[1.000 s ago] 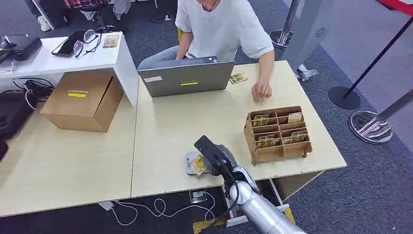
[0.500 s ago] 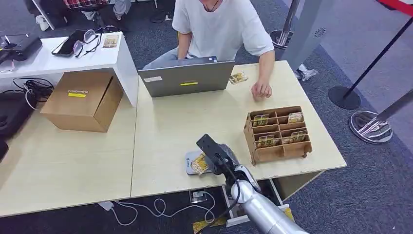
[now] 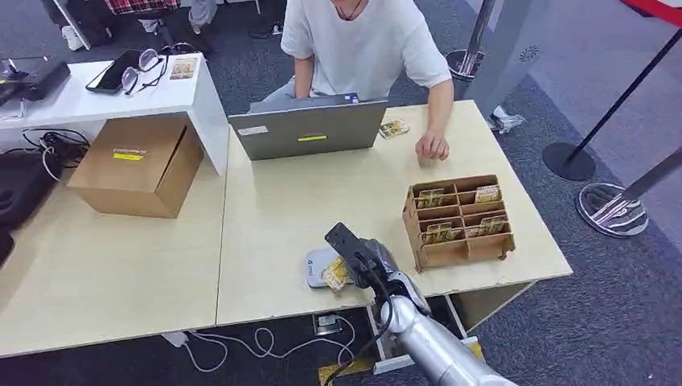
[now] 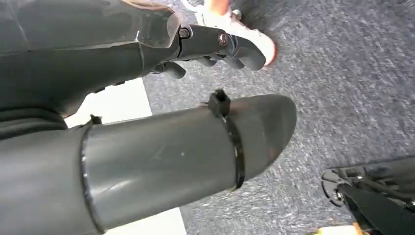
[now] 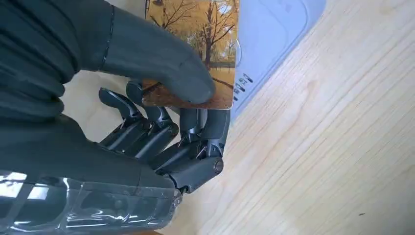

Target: Pass the card to the sensor for recognition and then transmit it.

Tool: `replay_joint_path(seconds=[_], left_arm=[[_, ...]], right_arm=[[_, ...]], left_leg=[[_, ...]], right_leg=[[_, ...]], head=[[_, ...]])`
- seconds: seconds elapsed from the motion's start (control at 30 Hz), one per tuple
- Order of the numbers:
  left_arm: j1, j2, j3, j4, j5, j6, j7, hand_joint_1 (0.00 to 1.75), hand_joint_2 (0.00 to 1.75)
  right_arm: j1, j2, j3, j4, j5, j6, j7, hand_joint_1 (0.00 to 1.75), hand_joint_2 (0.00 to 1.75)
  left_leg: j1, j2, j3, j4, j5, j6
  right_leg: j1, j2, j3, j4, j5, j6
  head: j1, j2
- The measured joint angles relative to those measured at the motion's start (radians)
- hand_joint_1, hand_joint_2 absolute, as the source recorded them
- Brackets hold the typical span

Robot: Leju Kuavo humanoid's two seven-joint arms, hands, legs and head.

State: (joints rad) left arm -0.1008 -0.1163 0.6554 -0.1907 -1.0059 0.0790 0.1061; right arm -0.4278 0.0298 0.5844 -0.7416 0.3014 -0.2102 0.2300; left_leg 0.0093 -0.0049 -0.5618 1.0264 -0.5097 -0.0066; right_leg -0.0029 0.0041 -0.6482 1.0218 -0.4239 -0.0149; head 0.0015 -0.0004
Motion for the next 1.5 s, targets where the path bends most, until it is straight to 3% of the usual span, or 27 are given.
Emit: replay_joint_path(seconds=[0.9,1.5], left_arm=[[-0.011,0.0,-0.008,0.0,0.031,0.002,0.006,0.0,0.0],[-0.011,0.0,-0.015,0.0,0.038,0.001,-0.002,0.0,0.0]], right_arm=[[-0.044,0.032,0.0,0.083,0.07,0.008,-0.005,1.75,1.75],[-0.017,0.027,0.007,0.022,0.163,-0.005,-0.023,1.75,1.75]], left_leg=[[0.0,0.001,0.002,0.0,0.0,0.0],[0.0,0.001,0.001,0.0,0.0,0.0]], right_leg=[[0.0,0.001,0.0,0.0,0.001,-0.001],[0.0,0.001,0.0,0.0,0.0,-0.001]], head=[[0.0,0.0],[0.0,0.0]])
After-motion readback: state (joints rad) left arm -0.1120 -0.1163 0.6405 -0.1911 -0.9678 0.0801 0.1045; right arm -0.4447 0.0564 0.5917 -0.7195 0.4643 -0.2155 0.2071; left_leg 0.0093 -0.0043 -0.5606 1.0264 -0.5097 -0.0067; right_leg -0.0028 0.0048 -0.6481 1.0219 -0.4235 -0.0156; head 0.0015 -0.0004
